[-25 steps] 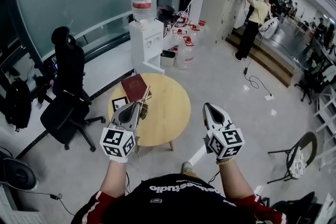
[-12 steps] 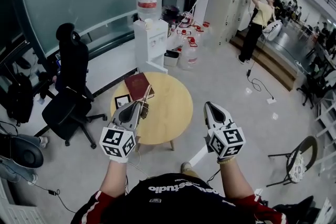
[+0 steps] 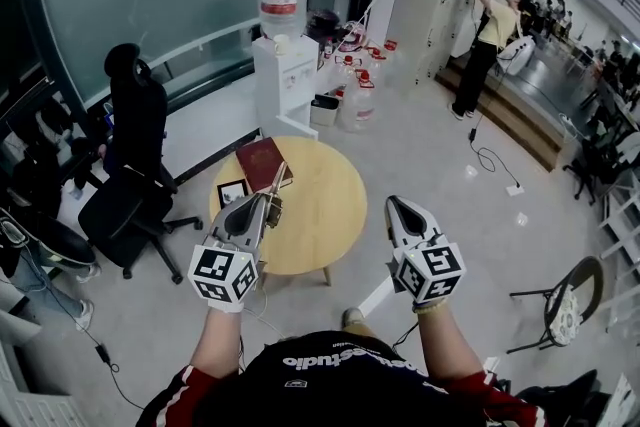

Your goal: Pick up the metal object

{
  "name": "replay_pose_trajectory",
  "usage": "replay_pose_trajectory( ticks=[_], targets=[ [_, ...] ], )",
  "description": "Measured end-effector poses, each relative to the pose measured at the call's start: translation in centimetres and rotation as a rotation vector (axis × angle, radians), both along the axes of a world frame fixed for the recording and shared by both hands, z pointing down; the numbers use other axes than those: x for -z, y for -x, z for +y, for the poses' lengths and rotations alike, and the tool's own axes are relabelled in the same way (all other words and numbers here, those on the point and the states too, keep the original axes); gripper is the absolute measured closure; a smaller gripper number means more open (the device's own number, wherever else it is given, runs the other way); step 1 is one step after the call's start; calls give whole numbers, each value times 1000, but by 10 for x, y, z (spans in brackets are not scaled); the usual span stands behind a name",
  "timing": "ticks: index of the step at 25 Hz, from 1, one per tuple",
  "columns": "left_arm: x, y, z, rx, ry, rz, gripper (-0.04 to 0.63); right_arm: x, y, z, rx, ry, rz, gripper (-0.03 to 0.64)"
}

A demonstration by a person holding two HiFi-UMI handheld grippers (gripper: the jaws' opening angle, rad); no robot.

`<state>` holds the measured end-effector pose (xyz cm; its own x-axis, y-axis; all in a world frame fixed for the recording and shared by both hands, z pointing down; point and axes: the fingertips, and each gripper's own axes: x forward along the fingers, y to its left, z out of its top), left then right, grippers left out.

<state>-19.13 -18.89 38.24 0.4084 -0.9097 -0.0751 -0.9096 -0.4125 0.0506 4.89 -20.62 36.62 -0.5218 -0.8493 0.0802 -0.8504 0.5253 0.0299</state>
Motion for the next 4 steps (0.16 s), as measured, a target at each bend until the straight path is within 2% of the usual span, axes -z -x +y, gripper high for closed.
replay_pose_trajectory(
  ticks=[4],
  targets=[
    [-3,2,-1,-1,2,10,578,0,3,2,1,1,1,591]
  ],
)
